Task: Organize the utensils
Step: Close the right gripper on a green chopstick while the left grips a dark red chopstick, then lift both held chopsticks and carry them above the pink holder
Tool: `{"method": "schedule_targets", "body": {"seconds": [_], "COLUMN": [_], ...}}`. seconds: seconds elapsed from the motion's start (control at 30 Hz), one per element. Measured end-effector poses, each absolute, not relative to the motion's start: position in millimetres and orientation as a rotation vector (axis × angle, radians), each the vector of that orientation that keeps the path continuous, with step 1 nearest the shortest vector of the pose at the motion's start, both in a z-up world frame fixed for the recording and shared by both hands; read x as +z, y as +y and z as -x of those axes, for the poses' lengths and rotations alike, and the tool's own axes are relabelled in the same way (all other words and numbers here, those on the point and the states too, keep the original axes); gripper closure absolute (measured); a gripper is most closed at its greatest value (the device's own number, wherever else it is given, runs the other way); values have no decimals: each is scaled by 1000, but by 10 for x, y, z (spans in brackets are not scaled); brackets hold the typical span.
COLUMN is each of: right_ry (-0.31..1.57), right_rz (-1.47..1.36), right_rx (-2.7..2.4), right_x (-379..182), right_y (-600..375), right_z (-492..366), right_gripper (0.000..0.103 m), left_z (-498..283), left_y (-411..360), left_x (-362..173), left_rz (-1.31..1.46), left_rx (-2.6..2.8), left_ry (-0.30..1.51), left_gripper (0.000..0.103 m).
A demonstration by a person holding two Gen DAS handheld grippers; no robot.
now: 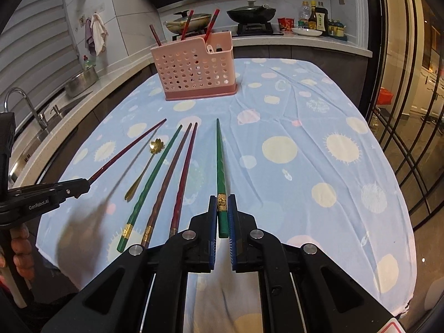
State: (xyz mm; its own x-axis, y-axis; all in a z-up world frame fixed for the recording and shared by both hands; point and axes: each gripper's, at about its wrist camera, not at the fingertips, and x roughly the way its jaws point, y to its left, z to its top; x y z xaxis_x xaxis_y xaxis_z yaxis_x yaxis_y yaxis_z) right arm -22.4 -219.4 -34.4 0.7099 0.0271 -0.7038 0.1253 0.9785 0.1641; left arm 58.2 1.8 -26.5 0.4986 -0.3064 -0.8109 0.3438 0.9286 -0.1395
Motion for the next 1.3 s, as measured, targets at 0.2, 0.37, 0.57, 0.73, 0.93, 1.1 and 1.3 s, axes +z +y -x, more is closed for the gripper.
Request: {"method": "schedule_targets", "body": {"seconds": [0.2, 0.37, 0.57, 0.73, 0.93, 1.1, 1.3], "right_ry": [687, 602, 519, 483, 471, 466, 434], "right_rz": [-213, -210, -200, -208, -224, -227, -213], "right_rx": [-51, -43, -31, -25, -24, -23, -29], "right_x": [-3, 304, 633, 794, 856, 908, 1072], "right_y": [-2285, -2349, -2401, -2449, -2515, -2544, -2583], "right_z": [178, 99, -54, -187, -375, -534, -776], "right_gripper": [96, 96, 96, 96, 96, 96, 96], "left_z": [-638, -717, -888, -1065, -1274, -1451, -1663], "left_y": [63, 76, 67, 87, 71, 22, -58], "left_x": [14, 294, 610, 775, 923, 1057, 1243], "left_rz": [-25, -16, -8, 5, 9, 8, 9], "left_rx": [-393, -389, -380, -361, -349, -352, -360], "left_ry": [902, 831, 748, 706, 674, 649, 615], "left_gripper": [96, 96, 96, 96, 96, 96, 96]}}
